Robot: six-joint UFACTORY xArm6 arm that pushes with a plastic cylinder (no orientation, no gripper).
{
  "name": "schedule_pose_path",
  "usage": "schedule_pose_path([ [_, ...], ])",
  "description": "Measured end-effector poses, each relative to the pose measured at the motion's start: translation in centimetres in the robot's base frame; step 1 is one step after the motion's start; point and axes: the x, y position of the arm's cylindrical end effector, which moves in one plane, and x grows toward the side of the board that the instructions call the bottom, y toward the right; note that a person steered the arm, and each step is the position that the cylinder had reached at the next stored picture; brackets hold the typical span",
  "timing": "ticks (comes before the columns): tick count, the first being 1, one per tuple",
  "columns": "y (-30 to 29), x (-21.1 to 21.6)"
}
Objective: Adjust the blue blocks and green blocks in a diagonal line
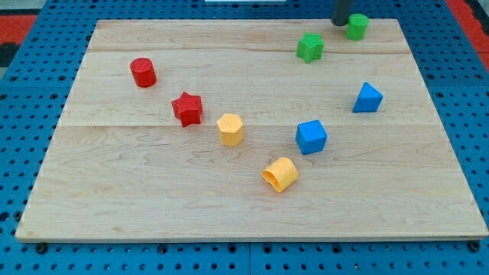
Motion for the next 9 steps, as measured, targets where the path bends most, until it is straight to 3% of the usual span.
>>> schedule_pose_path([
  [1, -3.8, 2.9],
  [2, -13.2, 1.0],
  [3, -16.3, 4.4],
  [4, -9.1, 5.0],
  [6, -2.6, 11.8],
  [7, -10.1, 14.2],
  [8, -11.9, 21.4],
  [9, -4.6, 26.1],
])
